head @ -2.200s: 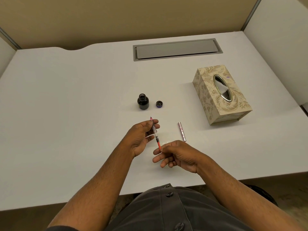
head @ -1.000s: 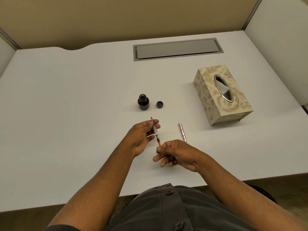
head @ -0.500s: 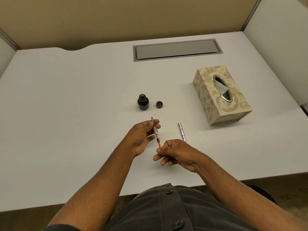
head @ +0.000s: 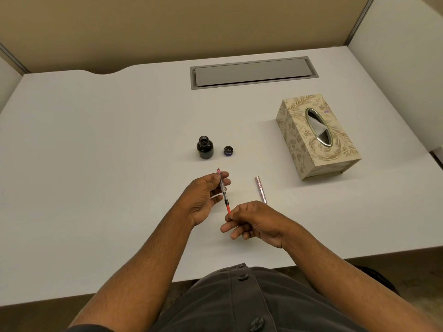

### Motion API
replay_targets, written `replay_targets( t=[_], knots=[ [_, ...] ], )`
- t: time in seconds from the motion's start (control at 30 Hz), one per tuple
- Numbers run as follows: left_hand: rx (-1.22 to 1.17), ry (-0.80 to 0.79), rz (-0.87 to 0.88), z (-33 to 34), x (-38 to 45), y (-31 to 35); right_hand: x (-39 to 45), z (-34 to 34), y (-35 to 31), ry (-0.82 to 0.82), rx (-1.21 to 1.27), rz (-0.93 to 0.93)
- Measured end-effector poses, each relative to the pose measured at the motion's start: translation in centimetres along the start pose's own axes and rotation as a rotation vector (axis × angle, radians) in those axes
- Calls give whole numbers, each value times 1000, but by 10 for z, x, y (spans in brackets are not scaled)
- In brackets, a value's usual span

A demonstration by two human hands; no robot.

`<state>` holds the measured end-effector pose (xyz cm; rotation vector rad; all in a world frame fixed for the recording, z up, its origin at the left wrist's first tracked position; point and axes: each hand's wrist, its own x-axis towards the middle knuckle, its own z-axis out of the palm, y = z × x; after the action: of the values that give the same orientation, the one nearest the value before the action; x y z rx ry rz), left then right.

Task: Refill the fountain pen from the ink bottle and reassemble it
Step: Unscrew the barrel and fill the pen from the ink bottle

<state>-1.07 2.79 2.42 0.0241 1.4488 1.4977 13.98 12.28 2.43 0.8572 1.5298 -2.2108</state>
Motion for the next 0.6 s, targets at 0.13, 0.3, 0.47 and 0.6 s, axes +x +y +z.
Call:
replay_targets(
  t=[0.13, 0.3, 0.47, 0.6],
  knots=[
    [-1, -7, 9, 1, -1, 0, 0, 1, 1, 19, 4, -8],
    [-6, -20, 18, 1, -1, 1, -2, 0, -1, -33, 65, 23],
    [0, -26, 21, 2, -3, -1, -2, -1, -2, -25, 60, 16],
    [3, -27, 22, 4, -3, 0, -2, 2, -2, 37, -3, -9]
  ],
)
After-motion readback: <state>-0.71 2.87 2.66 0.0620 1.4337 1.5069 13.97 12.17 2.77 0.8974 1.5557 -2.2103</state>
